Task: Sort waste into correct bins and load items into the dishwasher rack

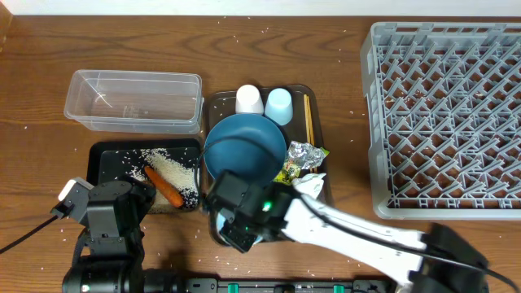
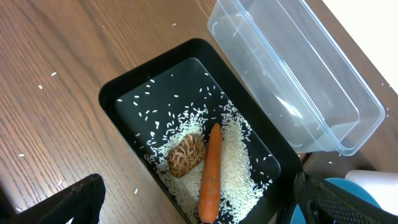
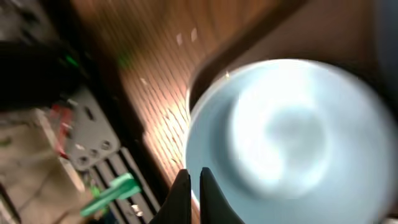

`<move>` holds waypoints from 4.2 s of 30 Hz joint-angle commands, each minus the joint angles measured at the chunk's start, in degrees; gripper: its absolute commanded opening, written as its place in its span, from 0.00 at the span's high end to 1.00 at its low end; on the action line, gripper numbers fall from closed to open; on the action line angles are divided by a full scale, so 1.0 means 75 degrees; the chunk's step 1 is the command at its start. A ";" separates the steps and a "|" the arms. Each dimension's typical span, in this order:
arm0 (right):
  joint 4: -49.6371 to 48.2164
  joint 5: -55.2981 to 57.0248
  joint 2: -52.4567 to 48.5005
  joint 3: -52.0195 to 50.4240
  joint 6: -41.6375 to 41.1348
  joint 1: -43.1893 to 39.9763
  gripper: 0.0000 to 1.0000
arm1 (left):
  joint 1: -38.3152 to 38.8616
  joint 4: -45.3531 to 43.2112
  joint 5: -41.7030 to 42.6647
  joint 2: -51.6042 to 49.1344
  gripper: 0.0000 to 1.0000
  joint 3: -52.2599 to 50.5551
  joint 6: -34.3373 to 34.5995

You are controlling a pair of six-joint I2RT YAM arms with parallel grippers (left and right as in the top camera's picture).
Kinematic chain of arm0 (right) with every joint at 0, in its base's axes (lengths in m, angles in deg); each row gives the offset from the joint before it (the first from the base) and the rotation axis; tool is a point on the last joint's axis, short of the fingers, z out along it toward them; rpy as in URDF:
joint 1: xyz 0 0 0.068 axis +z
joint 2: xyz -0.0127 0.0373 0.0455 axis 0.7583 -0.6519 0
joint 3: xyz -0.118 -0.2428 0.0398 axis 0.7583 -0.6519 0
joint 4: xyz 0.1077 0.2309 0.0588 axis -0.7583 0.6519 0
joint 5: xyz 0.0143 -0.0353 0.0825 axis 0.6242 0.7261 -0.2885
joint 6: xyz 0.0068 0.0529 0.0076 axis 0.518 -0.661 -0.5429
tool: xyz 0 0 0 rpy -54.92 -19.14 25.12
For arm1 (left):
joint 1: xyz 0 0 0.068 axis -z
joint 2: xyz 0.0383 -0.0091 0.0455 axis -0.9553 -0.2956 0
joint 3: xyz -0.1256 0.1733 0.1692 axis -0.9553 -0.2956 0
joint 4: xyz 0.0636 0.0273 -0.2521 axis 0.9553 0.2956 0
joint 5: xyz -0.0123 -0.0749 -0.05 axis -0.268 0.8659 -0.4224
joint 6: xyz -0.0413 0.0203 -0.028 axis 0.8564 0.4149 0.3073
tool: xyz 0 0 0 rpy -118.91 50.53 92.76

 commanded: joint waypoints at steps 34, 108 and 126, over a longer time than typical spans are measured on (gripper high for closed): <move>-0.0012 -0.0522 -0.1597 0.0117 0.0653 0.0440 0.53 | -0.0032 0.0006 -0.0154 0.0006 0.02 0.0006 -0.0017; 0.3707 -0.1577 0.0662 0.3092 0.1003 -0.4430 0.71 | -0.0032 0.0006 -0.0157 0.0006 0.02 0.0006 -0.0017; 0.3742 0.1099 0.0662 0.3092 -0.0498 -0.7994 0.01 | -0.0032 0.0006 -0.0154 0.0006 0.02 0.0006 -0.0017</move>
